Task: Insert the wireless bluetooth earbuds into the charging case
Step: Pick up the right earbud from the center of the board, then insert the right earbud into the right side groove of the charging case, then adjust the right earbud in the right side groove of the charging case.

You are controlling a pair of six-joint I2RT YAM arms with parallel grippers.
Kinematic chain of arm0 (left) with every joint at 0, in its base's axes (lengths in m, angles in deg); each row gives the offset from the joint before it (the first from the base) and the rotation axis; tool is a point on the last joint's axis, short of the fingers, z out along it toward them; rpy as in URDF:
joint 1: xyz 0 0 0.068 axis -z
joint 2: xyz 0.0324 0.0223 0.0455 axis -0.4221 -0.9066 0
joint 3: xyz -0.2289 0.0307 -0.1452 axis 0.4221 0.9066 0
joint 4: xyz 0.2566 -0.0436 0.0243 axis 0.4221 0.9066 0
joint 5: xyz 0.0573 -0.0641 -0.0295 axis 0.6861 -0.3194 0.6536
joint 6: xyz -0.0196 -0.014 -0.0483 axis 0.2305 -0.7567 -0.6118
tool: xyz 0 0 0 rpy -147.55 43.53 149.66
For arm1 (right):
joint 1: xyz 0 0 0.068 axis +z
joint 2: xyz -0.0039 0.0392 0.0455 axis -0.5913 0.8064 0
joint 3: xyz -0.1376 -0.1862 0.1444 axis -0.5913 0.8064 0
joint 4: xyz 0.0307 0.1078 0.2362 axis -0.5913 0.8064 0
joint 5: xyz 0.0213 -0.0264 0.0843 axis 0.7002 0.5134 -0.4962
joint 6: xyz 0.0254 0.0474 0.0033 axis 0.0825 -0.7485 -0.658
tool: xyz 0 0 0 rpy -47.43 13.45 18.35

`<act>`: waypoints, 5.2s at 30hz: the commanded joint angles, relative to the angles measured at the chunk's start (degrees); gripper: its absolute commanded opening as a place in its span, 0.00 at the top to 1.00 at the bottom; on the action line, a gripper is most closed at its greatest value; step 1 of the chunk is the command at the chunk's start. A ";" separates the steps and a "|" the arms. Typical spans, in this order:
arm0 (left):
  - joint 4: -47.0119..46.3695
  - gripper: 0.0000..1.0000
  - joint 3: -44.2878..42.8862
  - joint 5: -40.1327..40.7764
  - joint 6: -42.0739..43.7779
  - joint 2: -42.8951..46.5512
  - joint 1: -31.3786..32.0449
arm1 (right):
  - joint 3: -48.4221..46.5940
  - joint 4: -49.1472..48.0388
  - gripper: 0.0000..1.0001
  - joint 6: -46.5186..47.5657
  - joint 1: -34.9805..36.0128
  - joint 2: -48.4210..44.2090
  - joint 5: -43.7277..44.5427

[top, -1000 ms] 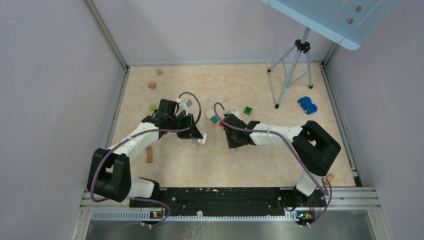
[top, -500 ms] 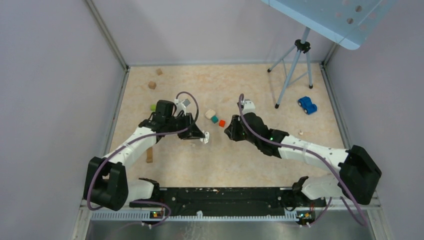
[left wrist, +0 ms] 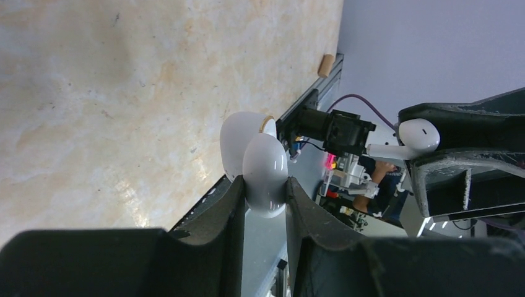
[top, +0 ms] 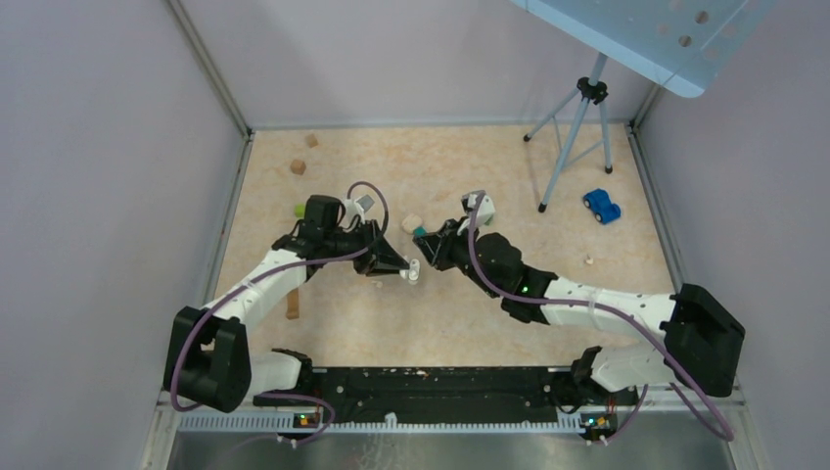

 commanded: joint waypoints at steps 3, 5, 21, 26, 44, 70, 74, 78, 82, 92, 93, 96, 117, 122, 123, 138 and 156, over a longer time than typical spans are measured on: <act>-5.93 1.00 -0.54 -5.79 -6.29 -0.08 0.08 | 0.77 -6.71 0.87 1.09 0.75 0.76 1.18; -7.86 1.00 0.24 -6.74 -8.85 0.11 0.08 | 1.05 -6.92 0.87 1.11 0.89 0.80 1.12; -11.00 1.00 2.33 -8.29 -13.79 1.21 -0.02 | 3.13 -8.51 0.88 1.74 2.19 1.91 1.12; -11.47 1.00 3.31 -8.63 -14.52 1.56 -0.01 | 3.52 -8.78 0.88 1.71 2.22 2.81 1.60; -11.36 1.00 3.45 -8.37 -15.08 2.47 -0.18 | 5.90 -8.79 0.88 1.59 2.46 3.86 1.29; -7.06 1.00 2.45 -6.30 -10.47 1.69 -0.92 | 1.77 -3.61 0.43 0.43 4.12 -2.90 -1.23; -6.38 1.00 2.00 -6.14 -9.28 1.62 -0.89 | 1.74 -2.07 0.41 -0.32 4.05 -5.32 -0.05; -3.37 1.00 0.21 -5.46 -4.13 1.17 -0.89 | 2.40 -0.46 0.44 -2.91 2.84 -7.51 0.22; 3.41 1.00 -4.12 -5.47 5.49 -0.53 -0.93 | 2.16 2.48 0.56 -5.50 -1.86 -6.82 -7.27; 13.66 1.00 -8.93 -4.47 20.53 -1.88 -0.80 | -4.67 14.25 0.72 -9.99 -10.70 -0.89 -25.64; 14.11 1.00 -9.27 -4.39 21.11 -1.84 -0.81 | -5.33 14.69 0.73 -10.07 -10.66 -0.30 -25.99; 15.26 1.00 -10.00 -4.26 22.57 -1.49 -0.80 | -6.68 15.18 0.78 -11.31 -11.20 1.62 -26.52; 16.32 1.00 -11.39 -2.47 21.49 -0.68 -0.80 | -8.37 12.57 0.91 -13.12 -11.84 8.37 -36.82; 15.81 1.00 -11.84 -2.03 20.61 -0.90 -0.80 | -7.04 13.08 0.93 -13.21 -11.87 7.63 -36.97; 15.74 1.00 -11.94 -2.05 20.47 -1.00 -0.80 | -6.76 13.19 0.93 -13.17 -11.85 7.43 -36.82; 16.87 1.00 -12.29 -2.52 22.85 -1.21 -0.87 | -10.69 24.47 0.62 2.61 -11.02 2.45 -31.16; 18.88 1.00 -12.81 -4.07 24.63 -1.04 -0.90 | -22.84 30.05 0.56 21.30 -11.88 10.13 -40.99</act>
